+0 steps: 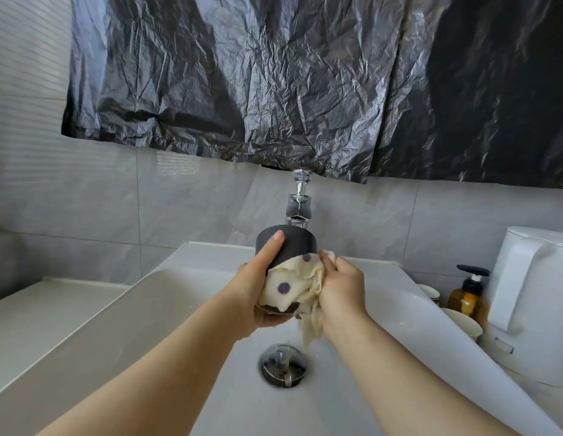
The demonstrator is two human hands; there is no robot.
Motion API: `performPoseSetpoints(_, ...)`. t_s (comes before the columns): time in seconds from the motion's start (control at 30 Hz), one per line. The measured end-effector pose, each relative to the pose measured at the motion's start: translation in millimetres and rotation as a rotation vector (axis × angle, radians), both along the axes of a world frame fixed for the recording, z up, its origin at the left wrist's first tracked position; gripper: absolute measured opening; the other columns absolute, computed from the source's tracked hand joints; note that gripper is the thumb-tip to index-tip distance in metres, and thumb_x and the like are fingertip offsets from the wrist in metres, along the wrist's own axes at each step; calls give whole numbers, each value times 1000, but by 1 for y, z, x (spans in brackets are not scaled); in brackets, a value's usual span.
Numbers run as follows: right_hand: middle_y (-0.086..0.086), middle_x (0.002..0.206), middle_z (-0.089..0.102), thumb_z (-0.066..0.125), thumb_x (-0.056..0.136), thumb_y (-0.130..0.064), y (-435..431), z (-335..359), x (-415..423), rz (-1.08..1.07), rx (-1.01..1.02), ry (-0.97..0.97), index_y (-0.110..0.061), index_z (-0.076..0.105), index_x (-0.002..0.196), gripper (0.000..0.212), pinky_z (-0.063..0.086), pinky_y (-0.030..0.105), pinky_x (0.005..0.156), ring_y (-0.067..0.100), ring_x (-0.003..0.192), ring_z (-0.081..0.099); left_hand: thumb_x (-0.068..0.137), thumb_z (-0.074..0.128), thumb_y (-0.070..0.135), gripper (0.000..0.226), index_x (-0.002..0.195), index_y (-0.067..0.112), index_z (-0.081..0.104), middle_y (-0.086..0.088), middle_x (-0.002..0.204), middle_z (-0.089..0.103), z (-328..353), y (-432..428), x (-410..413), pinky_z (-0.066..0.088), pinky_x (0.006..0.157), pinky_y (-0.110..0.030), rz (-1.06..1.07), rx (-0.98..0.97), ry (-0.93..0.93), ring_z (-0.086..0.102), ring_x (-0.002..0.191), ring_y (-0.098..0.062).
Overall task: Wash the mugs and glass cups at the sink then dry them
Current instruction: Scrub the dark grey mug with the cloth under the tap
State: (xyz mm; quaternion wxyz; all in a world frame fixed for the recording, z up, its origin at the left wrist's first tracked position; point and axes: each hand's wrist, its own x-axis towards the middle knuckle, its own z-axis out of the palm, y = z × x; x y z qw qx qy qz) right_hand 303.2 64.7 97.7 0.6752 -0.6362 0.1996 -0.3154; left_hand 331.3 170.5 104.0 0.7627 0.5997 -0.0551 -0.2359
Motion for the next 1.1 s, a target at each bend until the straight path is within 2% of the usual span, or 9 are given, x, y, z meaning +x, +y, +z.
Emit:
performPoseSetpoints(0.1, 11, 109, 67, 48, 85, -50, 14, -1, 0, 142, -56, 24, -22, 60, 100, 35, 49, 51, 93, 34, 104, 63, 50, 65, 70, 84, 112, 13, 66, -11, 86, 72, 1, 2, -3, 52, 54, -32, -75, -26, -5, 68, 64, -25)
performPoseSetpoints(0.2, 9, 123, 61, 44, 94, -40, 19, 2, -3, 230, -125, 16, -20, 49, 125, 37, 47, 47, 97, 28, 112, 59, 75, 54, 68, 61, 96, 12, 71, -10, 75, 73, -1, 11, 2, 54, 63, -36, -94, -21, -31, 69, 64, -25)
performPoseSetpoints(0.3, 10, 119, 63, 42, 97, -35, 6, 8, -5, 165, -18, -3, -19, 59, 114, 29, 46, 45, 99, 30, 110, 60, 80, 55, 62, 55, 93, 10, 67, -12, 73, 71, -1, 8, 0, 53, 77, -44, -95, 4, -9, 68, 68, -31)
performPoseSetpoints(0.4, 14, 111, 67, 41, 96, -40, 6, 10, -6, 217, 113, 87, -17, 61, 109, 33, 48, 47, 97, 33, 103, 63, 74, 61, 63, 56, 94, 11, 67, -10, 69, 70, -1, 0, -6, 53, 70, -36, -54, 3, 31, 65, 68, -28)
performPoseSetpoints(0.5, 12, 107, 68, 45, 95, -35, 13, 7, -9, 186, -114, 95, -17, 62, 102, 26, 49, 43, 94, 31, 102, 63, 65, 66, 68, 67, 104, 14, 67, -10, 77, 72, 0, 1, -4, 56, 62, -33, 14, -10, -12, 68, 64, -26)
performPoseSetpoints(0.63, -1, 118, 65, 47, 96, -21, 16, 9, -18, 127, -372, 34, -22, 62, 121, 30, 45, 32, 98, 19, 108, 59, 80, 58, 59, 48, 85, 12, 66, -7, 58, 70, 3, 15, 3, 55, 47, -31, 65, -68, 28, 66, 44, -23)
performPoseSetpoints(0.87, -2, 129, 59, 42, 96, -35, 15, 2, -8, 281, -263, 46, -27, 51, 132, 37, 40, 40, 106, 19, 121, 53, 62, 67, 65, 53, 74, 13, 71, -4, 67, 67, -3, 9, 2, 49, 55, -26, -61, -106, 26, 65, 49, -22)
performPoseSetpoints(0.97, -11, 116, 61, 45, 97, -17, 11, 2, -14, 246, -284, -8, -23, 58, 127, 33, 41, 30, 105, 11, 115, 55, 73, 64, 60, 47, 77, 13, 67, -5, 55, 66, -2, 14, 5, 49, 43, -21, 13, -128, 51, 62, 40, -21)
performPoseSetpoints(1.1, -16, 118, 53, 42, 99, -16, 14, 9, -16, 345, -317, -42, -21, 53, 131, 35, 32, 14, 97, -3, 112, 45, 79, 57, 58, 48, 90, 12, 65, -9, 59, 67, -4, 23, 12, 53, 49, -30, 38, -138, 87, 64, 44, -25)
